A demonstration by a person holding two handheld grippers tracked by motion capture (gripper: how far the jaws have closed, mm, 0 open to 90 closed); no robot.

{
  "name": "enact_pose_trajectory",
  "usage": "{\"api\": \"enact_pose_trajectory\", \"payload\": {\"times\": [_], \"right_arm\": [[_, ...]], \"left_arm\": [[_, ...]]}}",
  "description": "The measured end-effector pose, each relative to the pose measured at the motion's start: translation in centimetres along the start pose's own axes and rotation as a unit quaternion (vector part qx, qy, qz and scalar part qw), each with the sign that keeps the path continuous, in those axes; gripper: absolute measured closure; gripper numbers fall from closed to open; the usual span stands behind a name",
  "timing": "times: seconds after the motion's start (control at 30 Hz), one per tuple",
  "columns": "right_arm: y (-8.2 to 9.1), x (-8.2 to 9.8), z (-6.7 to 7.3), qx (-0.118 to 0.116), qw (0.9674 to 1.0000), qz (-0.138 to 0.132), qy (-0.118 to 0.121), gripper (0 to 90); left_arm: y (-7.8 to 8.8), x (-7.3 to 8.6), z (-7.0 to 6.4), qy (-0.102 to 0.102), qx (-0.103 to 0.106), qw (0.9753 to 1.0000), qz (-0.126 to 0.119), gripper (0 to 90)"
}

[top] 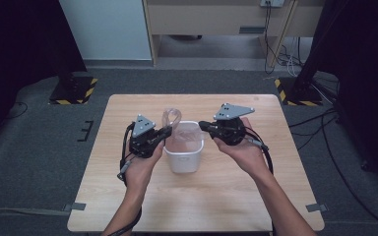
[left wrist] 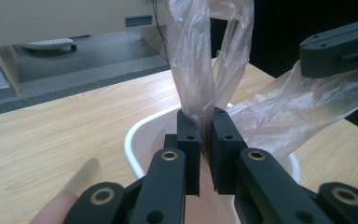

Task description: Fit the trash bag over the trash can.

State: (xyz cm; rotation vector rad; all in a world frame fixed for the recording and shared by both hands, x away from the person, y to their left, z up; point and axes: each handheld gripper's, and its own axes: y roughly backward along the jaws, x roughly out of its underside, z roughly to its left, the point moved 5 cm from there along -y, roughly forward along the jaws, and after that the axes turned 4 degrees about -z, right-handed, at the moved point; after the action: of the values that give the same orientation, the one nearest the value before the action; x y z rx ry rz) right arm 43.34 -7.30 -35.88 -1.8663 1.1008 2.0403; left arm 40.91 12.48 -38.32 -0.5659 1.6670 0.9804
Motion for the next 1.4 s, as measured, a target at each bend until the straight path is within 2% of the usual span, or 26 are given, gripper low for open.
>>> {"api": "enact_pose_trajectory", "payload": {"times": [0.1,0.17,0.23,0.3,0.33,0.47,0.6,0.77,0.83,0.93,1.03,1.1,1.13,1.23,1.37,1.4], "right_arm": [[-0.2,0.2,-0.2,0.011,0.9999,0.009,0.000,89.9],[-0.3,0.4,-0.3,0.016,0.9998,0.013,-0.002,90.0],[-0.4,0.5,-0.3,0.015,0.9998,0.014,-0.001,90.0],[-0.5,0.5,-0.1,0.014,0.9998,0.017,0.000,90.0],[-0.5,0.6,-0.1,0.013,0.9997,0.020,0.003,90.0],[-0.7,0.7,0.1,0.007,0.9996,0.027,0.006,90.0],[-0.8,0.8,0.2,0.005,0.9995,0.032,0.006,90.0],[-0.9,1.3,0.1,0.005,0.9991,0.041,0.007,90.0],[-1.0,1.4,0.2,0.004,0.9990,0.043,0.007,90.0],[-0.9,1.6,0.0,0.006,0.9989,0.045,0.004,90.0],[-0.8,1.7,-0.3,0.010,0.9988,0.048,0.000,90.0],[-0.7,1.8,-0.5,0.014,0.9987,0.049,0.001,90.0],[-0.7,1.8,-0.5,0.013,0.9987,0.050,0.000,90.0],[-0.6,1.9,-0.5,0.013,0.9985,0.054,0.004,90.0],[-0.5,1.8,-1.1,0.026,0.9986,0.046,-0.002,90.0],[-0.5,1.7,-1.3,0.031,0.9986,0.044,-0.004,90.0]], "left_arm": [[0.3,0.1,0.0,0.002,0.001,1.0000,-0.004,82.2],[0.5,0.1,0.0,0.003,0.000,0.9999,-0.010,77.6],[0.7,0.0,0.1,0.005,0.001,0.9998,-0.018,77.8],[0.8,-0.2,0.2,0.007,-0.004,0.9996,-0.026,74.2],[0.8,-0.3,0.3,0.010,-0.004,0.9995,-0.029,71.0],[0.8,-0.7,0.7,0.024,0.001,0.9990,-0.036,69.7],[0.8,-1.1,0.7,0.025,0.003,0.9988,-0.042,74.2],[1.1,-1.5,1.2,0.041,-0.004,0.9978,-0.052,70.3],[1.1,-1.6,1.5,0.041,-0.009,0.9975,-0.057,72.1],[1.1,-1.4,1.4,0.029,-0.006,0.9985,-0.046,82.4],[1.3,-1.3,1.3,0.028,-0.005,0.9981,-0.055,79.2],[1.5,-1.3,1.5,0.040,-0.010,0.9975,-0.057,74.3],[1.5,-1.3,1.7,0.037,-0.009,0.9973,-0.063,76.6],[1.5,-1.0,1.6,0.026,-0.013,0.9985,-0.047,88.1],[1.7,-0.1,1.2,0.003,-0.026,0.9994,-0.020,90.0],[1.8,0.2,1.2,0.003,-0.027,0.9995,-0.014,90.0]]}}
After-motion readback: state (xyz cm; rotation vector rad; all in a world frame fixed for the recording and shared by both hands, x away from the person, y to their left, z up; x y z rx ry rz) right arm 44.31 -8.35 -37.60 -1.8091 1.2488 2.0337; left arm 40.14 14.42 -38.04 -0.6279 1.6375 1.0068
